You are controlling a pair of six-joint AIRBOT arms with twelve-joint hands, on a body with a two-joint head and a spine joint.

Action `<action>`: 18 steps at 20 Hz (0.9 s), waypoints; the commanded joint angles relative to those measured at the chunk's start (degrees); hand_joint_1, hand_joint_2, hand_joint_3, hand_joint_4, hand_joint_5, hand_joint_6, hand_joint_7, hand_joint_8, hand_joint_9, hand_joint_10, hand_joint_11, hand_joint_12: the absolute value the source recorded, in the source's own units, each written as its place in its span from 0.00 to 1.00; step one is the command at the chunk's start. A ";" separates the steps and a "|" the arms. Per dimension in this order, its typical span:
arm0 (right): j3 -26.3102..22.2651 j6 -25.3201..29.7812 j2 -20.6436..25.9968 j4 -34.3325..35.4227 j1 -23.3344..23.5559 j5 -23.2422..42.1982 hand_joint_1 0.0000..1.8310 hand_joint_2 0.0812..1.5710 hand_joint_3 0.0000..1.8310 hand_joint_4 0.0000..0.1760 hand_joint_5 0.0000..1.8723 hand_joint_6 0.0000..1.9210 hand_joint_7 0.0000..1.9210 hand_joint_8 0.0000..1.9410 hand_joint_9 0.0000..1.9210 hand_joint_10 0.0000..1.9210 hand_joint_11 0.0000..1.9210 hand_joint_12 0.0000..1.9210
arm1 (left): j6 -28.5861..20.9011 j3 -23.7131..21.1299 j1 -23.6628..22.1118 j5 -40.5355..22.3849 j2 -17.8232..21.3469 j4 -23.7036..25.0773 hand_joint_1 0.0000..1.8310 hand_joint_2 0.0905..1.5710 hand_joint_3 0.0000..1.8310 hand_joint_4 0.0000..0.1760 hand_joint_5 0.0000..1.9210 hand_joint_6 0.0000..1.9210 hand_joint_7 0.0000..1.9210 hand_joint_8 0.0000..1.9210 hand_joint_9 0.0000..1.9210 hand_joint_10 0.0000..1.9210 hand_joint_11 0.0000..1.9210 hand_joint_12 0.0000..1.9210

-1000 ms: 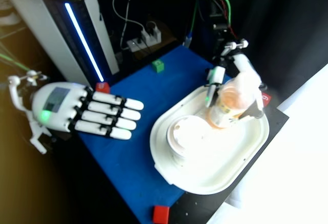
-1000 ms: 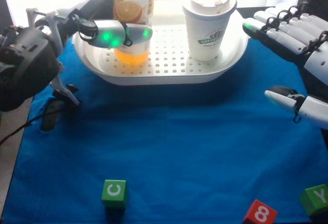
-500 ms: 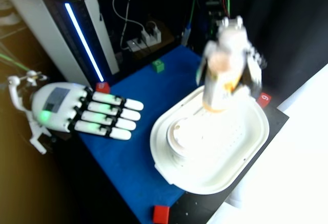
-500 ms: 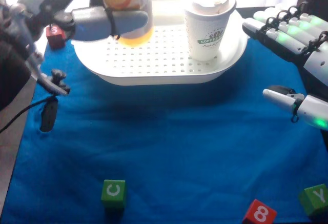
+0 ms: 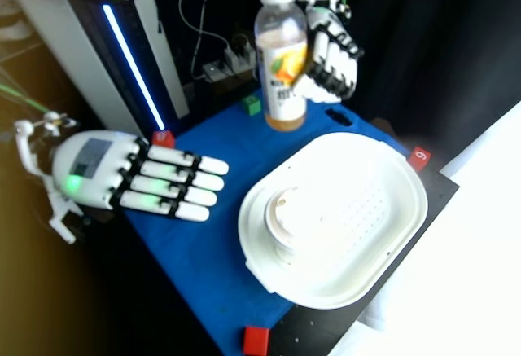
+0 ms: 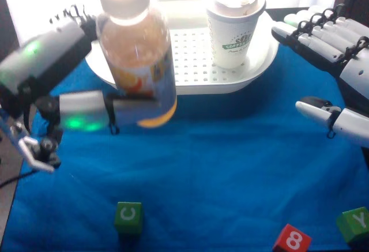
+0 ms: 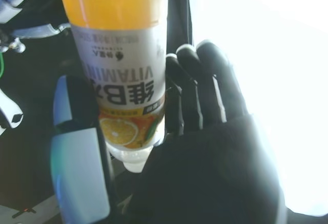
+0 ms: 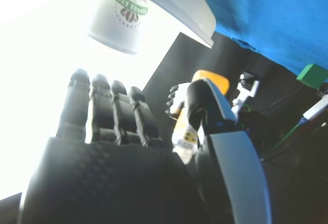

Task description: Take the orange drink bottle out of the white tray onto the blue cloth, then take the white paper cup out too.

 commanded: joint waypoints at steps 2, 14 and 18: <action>0.07 0.08 -0.12 -0.13 0.55 7.04 0.35 0.86 0.00 0.00 0.00 0.00 0.00 0.00 0.00 0.00 0.00 0.00 | -1.42 0.16 0.48 -5.95 -0.85 -1.69 0.56 0.78 0.00 0.00 0.38 0.73 0.26 0.87 0.34 0.92 0.37 0.99; 0.19 0.09 0.19 -0.18 0.61 7.07 0.28 0.87 0.00 0.00 0.00 0.00 0.00 0.00 0.00 0.00 0.00 0.00 | 0.92 -2.37 10.04 -2.31 0.31 -7.89 0.28 0.71 0.00 0.90 0.00 0.00 0.00 0.00 0.00 0.00 0.00 0.00; 0.49 0.09 0.34 -0.18 1.27 7.71 0.25 0.86 0.00 0.00 0.00 0.00 0.00 0.00 0.00 0.00 0.00 0.00 | 3.25 -5.25 14.43 -8.42 2.75 -11.91 0.29 0.64 0.00 1.00 0.00 0.00 0.00 0.00 0.00 0.00 0.00 0.00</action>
